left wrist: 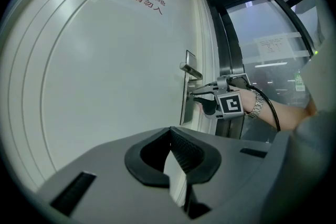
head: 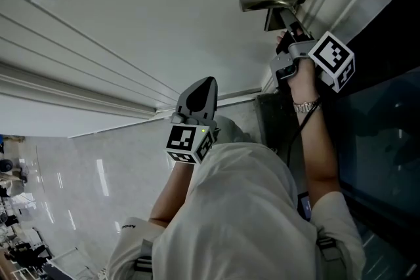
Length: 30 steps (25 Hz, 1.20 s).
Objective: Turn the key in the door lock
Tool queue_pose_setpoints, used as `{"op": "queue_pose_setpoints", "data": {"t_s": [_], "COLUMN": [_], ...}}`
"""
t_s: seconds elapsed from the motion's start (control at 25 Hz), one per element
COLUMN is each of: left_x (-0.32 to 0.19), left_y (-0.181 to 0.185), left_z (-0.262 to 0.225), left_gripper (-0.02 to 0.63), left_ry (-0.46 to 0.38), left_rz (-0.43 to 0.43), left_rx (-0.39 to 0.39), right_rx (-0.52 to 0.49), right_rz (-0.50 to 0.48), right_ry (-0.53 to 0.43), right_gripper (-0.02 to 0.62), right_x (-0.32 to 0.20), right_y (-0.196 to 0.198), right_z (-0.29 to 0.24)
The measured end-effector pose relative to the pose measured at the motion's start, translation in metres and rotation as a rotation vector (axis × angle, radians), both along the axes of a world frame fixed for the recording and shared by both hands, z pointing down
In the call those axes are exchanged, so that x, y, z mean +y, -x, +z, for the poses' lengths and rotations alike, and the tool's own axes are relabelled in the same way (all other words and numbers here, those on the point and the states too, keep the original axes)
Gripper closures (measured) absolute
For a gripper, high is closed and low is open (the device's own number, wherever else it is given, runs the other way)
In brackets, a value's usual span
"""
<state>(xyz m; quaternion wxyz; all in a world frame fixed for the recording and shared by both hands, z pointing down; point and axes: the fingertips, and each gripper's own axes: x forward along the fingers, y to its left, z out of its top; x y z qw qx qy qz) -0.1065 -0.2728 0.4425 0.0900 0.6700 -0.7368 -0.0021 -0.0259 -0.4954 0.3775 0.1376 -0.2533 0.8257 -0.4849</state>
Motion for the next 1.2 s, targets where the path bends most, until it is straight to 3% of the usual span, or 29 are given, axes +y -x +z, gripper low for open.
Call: {"op": "queue_pose_setpoints", "data": {"t_s": [0.28, 0.32, 0.56, 0.64, 0.92, 1.08, 1.2], "left_x": [-0.006, -0.005, 0.006, 0.011, -0.006, 0.009, 0.012], "left_y": [-0.005, -0.005, 0.001, 0.004, 0.006, 0.006, 0.005], "left_z": [0.002, 0.003, 0.003, 0.003, 0.003, 0.007, 0.012], "left_gripper": [0.597, 0.597, 0.597, 0.597, 0.597, 0.597, 0.597], "left_ry": [-0.004, -0.002, -0.004, -0.005, 0.000, 0.000, 0.006], "left_rz": [0.018, 0.017, -0.006, -0.017, -0.027, -0.028, -0.024], "left_rx": [0.009, 0.011, 0.016, 0.020, 0.026, 0.029, 0.035], "right_rx": [0.007, -0.009, -0.162, -0.182, -0.057, 0.097, 0.228], "right_rz": [0.004, 0.004, 0.036, 0.037, -0.046, -0.128, -0.137], "right_ry": [-0.001, 0.018, 0.224, 0.236, 0.054, -0.137, -0.252], "right_gripper": [0.537, 0.566, 0.568, 0.568, 0.566, 0.568, 0.580], "right_x": [0.001, 0.001, 0.007, 0.009, 0.006, 0.050, 0.073], "right_y": [-0.002, -0.001, -0.003, -0.002, 0.005, 0.012, 0.009], "right_z": [-0.004, -0.005, -0.003, -0.004, -0.003, 0.015, 0.038]}}
